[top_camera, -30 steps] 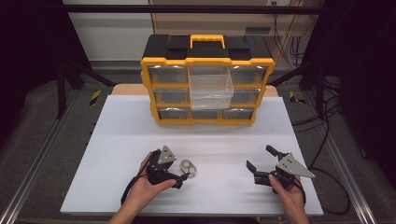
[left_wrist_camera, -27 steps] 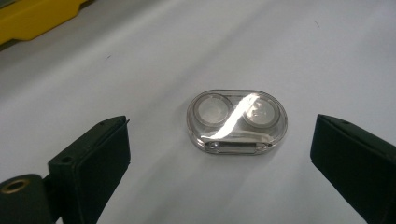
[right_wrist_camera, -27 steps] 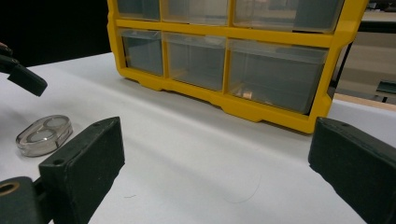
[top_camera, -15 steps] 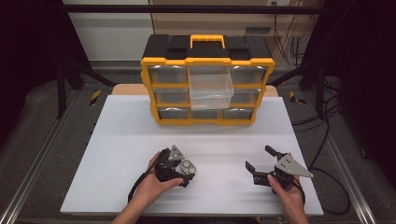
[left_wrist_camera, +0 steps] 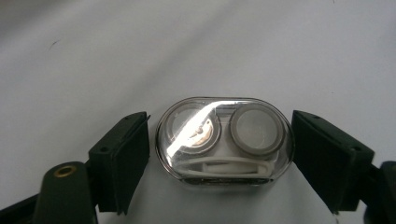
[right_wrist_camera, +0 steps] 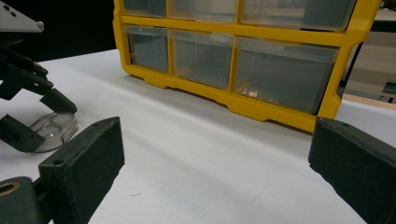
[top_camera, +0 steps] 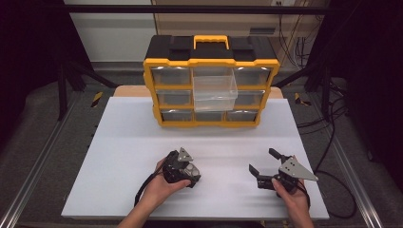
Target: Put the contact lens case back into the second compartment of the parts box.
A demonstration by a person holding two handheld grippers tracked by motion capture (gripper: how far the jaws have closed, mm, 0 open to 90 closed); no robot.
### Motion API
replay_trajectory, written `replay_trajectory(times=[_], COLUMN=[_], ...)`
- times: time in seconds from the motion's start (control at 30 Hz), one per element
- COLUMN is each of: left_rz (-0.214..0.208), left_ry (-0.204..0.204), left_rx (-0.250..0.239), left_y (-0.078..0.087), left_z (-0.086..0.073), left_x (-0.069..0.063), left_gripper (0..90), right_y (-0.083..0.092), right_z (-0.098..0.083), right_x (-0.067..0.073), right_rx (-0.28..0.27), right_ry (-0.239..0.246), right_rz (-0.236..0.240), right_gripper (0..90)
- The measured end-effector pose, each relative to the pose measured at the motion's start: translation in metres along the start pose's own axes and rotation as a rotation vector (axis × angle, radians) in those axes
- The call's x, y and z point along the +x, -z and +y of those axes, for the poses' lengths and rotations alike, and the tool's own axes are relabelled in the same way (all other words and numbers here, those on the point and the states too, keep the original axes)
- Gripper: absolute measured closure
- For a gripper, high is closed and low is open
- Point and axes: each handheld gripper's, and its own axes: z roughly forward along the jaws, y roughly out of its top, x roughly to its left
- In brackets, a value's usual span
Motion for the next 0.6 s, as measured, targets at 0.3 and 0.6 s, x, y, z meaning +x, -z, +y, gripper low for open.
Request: replay_trajectory(times=[0.3, 0.6], left_rz=[0.027, 0.044], left_ry=[-0.025, -0.046], left_rx=[0.015, -0.051], left_y=[-0.001, 0.02], left_z=[0.002, 0.016], left_x=[-0.005, -0.01], left_gripper=[26.2, 26.3], right_y=[-0.001, -0.003], right_z=[0.0, 0.0], right_x=[0.001, -0.001], right_rx=[0.0, 0.033], right_ry=[0.005, -0.04], right_rz=[0.006, 0.005], right_gripper=[4.0, 3.2])
